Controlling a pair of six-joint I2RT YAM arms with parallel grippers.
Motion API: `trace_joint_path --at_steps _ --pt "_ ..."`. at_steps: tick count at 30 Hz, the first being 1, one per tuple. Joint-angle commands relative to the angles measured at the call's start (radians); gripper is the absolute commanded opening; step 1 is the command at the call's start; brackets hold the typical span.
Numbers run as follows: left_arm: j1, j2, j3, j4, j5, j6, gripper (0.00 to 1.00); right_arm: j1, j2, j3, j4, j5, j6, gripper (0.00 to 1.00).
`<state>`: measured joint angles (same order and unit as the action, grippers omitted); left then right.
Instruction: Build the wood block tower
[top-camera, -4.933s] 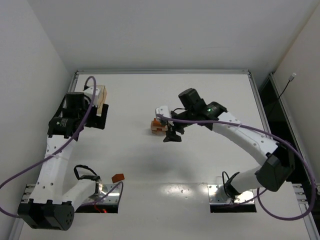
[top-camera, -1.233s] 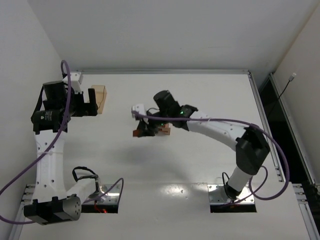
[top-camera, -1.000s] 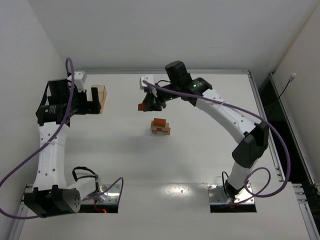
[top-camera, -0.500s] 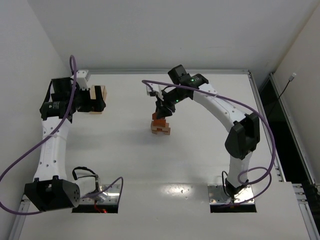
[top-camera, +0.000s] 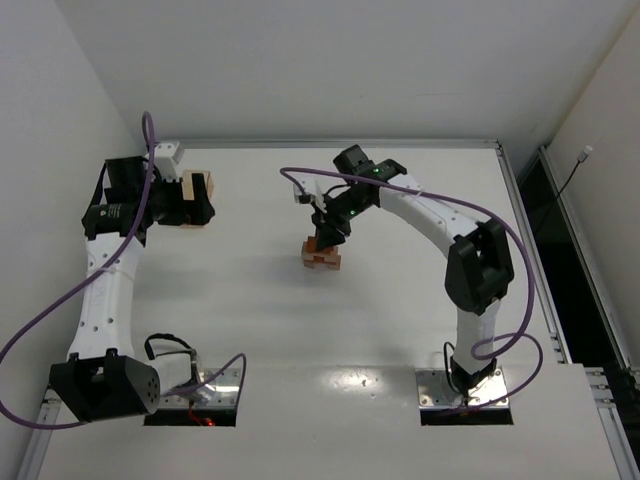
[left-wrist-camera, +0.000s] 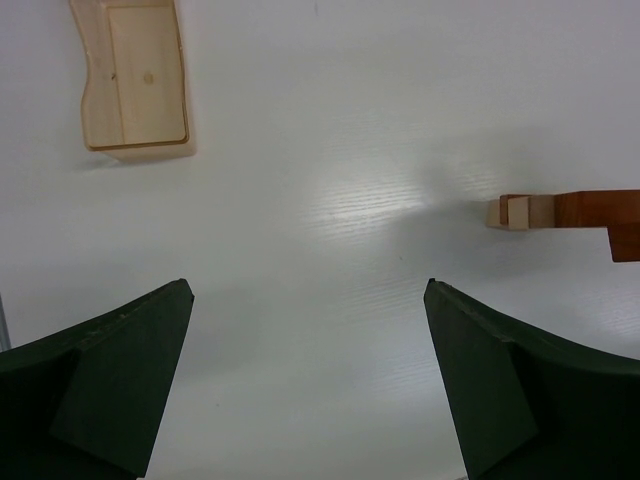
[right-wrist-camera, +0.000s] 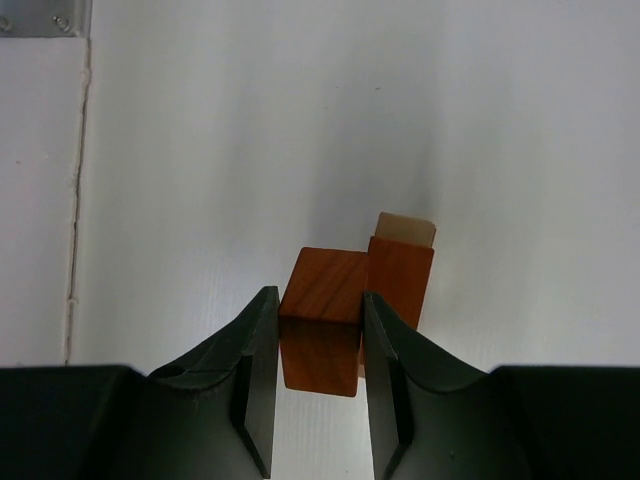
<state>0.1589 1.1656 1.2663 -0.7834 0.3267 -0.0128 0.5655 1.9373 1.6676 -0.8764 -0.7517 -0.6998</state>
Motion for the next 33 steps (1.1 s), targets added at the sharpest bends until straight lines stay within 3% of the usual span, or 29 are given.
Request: trace_joint_path --at_steps 1,16,33 --pt "0.007 0.003 -0.01 0.041 0.02 -0.016 1.0 -0.012 0.014 0.014 0.072 -0.009 0.042 0.0" --pt "0.007 0.012 -0.019 0.05 0.011 -0.016 1.0 -0.032 0.043 0.034 0.151 -0.024 0.147 0.0" --pt "0.007 0.022 -0.028 0.068 0.0 -0.016 1.0 -0.041 0.043 0.006 0.151 -0.034 0.138 0.0"
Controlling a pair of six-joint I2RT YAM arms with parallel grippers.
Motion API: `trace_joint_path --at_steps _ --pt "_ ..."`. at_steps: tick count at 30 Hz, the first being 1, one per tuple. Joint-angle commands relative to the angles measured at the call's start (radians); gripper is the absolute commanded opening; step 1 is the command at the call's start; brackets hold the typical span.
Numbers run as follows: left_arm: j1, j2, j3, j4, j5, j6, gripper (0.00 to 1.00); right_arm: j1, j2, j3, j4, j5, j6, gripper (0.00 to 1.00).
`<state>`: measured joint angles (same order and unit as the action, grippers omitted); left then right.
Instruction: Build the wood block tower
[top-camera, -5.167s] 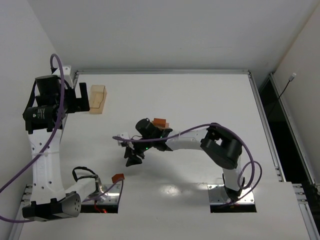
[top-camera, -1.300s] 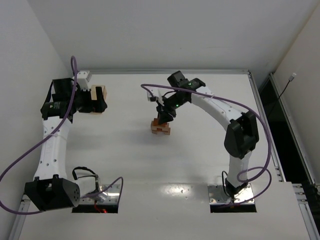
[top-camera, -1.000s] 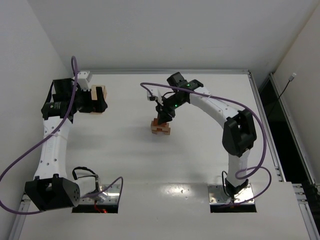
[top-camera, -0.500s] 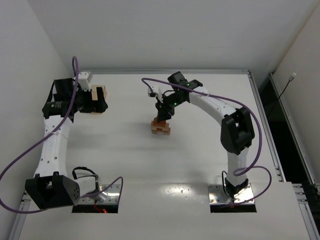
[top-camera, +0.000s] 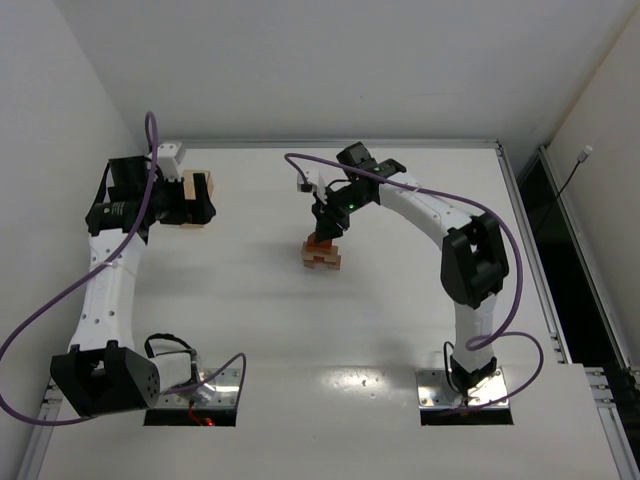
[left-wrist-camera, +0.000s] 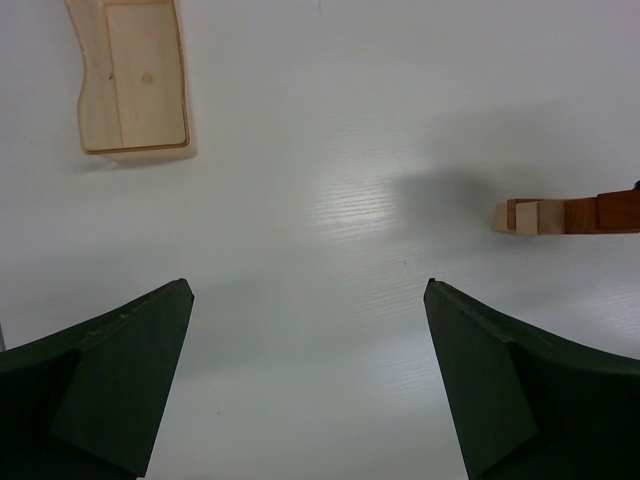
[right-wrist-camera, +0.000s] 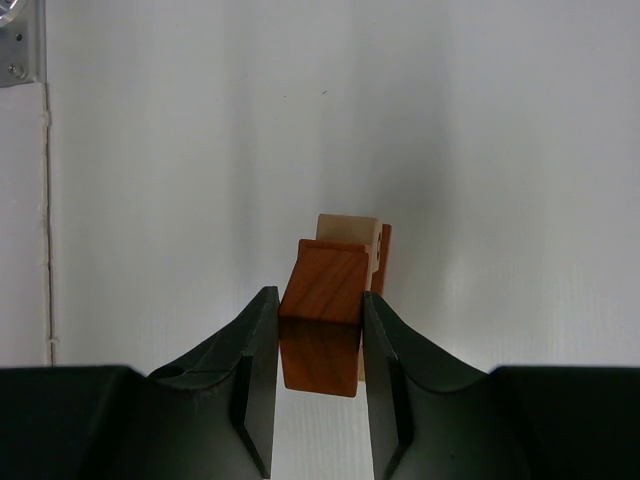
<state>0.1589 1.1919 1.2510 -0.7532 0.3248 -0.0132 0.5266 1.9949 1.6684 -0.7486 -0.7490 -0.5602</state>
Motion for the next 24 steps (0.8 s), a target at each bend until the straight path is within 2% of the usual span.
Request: trace_joint_path --at_steps 1,5,7,8,15,20,21,24 --pt "0.007 -0.005 -0.013 0.038 0.002 -0.016 1.0 -0.002 -0.015 0.005 0.023 -0.036 -0.001 0.0" --pt "0.007 0.005 -0.013 0.038 0.002 -0.016 1.0 -0.002 -0.015 -0.004 0.023 -0.036 -0.001 0.0" --pt "0.007 0.005 -0.013 0.038 0.002 -0.016 1.0 -0.002 -0.015 -0.004 0.023 -0.036 -0.001 0.04" --pt "0.007 0.005 -0.013 0.038 0.002 -0.016 1.0 -0.002 -0.015 -0.004 0.023 -0.036 -0.001 0.09" --pt "0.007 0.005 -0.013 0.038 0.002 -0.025 1.0 0.007 -0.025 -0.025 0.012 -0.026 -0.001 0.29" --pt "0.007 0.014 -0.013 0.048 0.002 -0.025 1.0 0.007 -0.034 -0.035 0.0 -0.026 -0.013 0.35" --pt "0.007 0.014 -0.013 0.048 0.002 -0.025 1.0 0.007 -0.044 -0.045 -0.009 -0.026 -0.023 0.42" --pt "0.007 0.014 -0.013 0.048 0.002 -0.034 1.0 0.007 -0.053 -0.056 -0.009 -0.026 -0.032 0.51"
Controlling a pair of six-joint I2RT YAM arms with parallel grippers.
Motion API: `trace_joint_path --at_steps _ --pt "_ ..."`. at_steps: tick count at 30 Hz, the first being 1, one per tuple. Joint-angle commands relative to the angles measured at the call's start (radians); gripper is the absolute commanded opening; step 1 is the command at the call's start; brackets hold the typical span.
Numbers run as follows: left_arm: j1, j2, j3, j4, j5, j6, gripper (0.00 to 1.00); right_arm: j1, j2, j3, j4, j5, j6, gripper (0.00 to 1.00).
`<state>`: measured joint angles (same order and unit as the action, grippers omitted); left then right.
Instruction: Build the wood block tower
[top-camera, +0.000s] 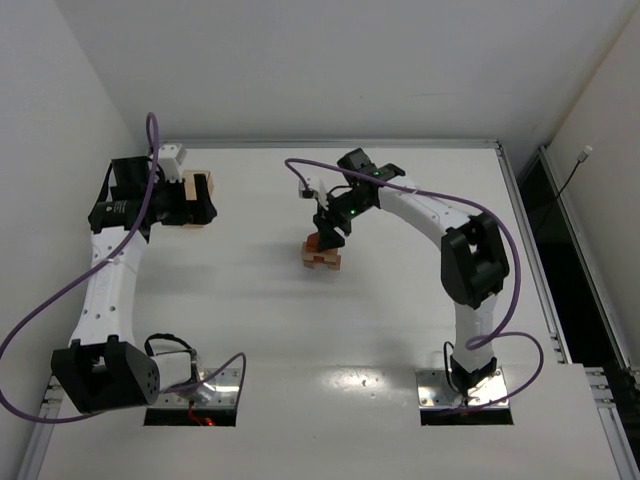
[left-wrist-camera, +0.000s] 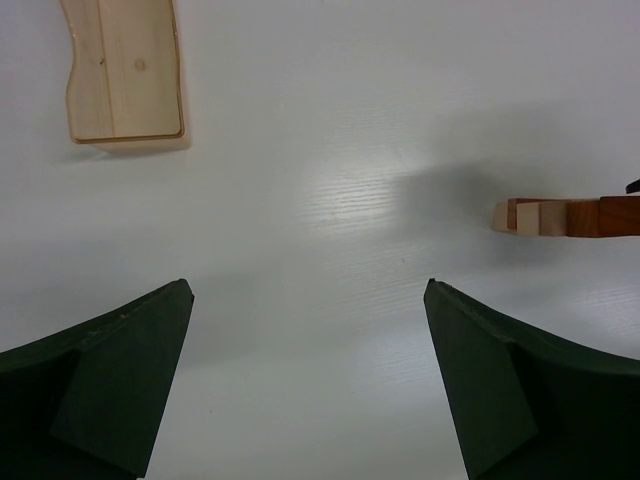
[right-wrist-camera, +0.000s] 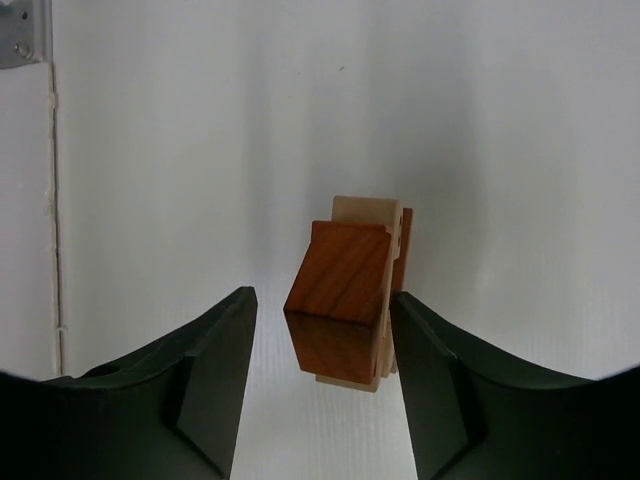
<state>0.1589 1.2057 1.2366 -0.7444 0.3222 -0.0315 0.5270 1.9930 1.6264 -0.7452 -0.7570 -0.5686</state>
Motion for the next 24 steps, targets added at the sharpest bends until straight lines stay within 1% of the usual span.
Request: trace_joint_path --at_steps 1,3,4,5,6,8,11,12,15,16,18,20,21,22,24 --pt "0.007 0.0 -0.008 0.039 0.005 -0.016 1.0 0.007 -0.051 -0.023 -0.013 -0.018 -0.024 0.53" --pt "0.007 0.0 -0.008 0.039 0.005 -0.016 1.0 0.007 -0.062 -0.034 -0.013 -0.018 -0.034 0.57" --pt "0.007 0.0 -0.008 0.039 0.014 -0.016 1.0 0.007 -0.072 -0.043 -0.013 -0.018 -0.034 0.63" --pt "0.007 -0.011 -0.008 0.039 0.014 -0.016 1.0 0.007 -0.086 -0.043 -0.013 -0.018 -0.034 0.65" --pt "0.007 -0.011 -0.018 0.048 0.014 -0.016 1.0 0.007 -0.095 -0.054 -0.013 -0.018 -0.034 0.65" --pt "0.007 -0.035 -0.028 0.057 0.041 -0.016 1.0 0.007 -0.114 -0.063 -0.013 -0.018 -0.034 0.68" --pt "0.007 -0.047 -0.048 0.066 0.067 -0.007 1.0 -0.004 -0.189 -0.085 0.007 -0.018 -0.034 0.73" --pt "0.007 -0.047 -0.048 0.066 0.067 -0.007 1.0 -0.004 -0.189 -0.095 0.007 -0.009 -0.034 0.73" --pt "0.007 -0.047 -0.057 0.066 0.078 0.002 1.0 -0.015 -0.285 -0.134 0.018 0.027 -0.025 0.74" --pt "-0.004 -0.047 -0.057 0.057 0.078 0.028 1.0 -0.015 -0.342 -0.157 0.027 0.053 -0.007 0.76" --pt "-0.03 -0.047 -0.069 0.057 0.045 0.038 1.0 -0.048 -0.4 -0.186 0.037 0.091 0.015 0.77" --pt "-0.054 -0.047 -0.092 0.069 0.017 0.064 1.0 -0.094 -0.488 -0.239 0.049 0.174 0.027 0.79" --pt "-0.077 -0.035 -0.106 0.069 0.017 0.091 1.0 -0.114 -0.517 -0.29 0.059 0.261 0.044 0.79" --pt "-0.096 -0.003 -0.106 0.069 -0.029 0.091 1.0 -0.136 -0.545 -0.318 0.069 0.303 0.056 0.8" --pt "-0.149 0.043 -0.106 0.069 -0.07 0.091 1.0 -0.215 -0.614 -0.383 0.069 0.394 0.056 0.8"
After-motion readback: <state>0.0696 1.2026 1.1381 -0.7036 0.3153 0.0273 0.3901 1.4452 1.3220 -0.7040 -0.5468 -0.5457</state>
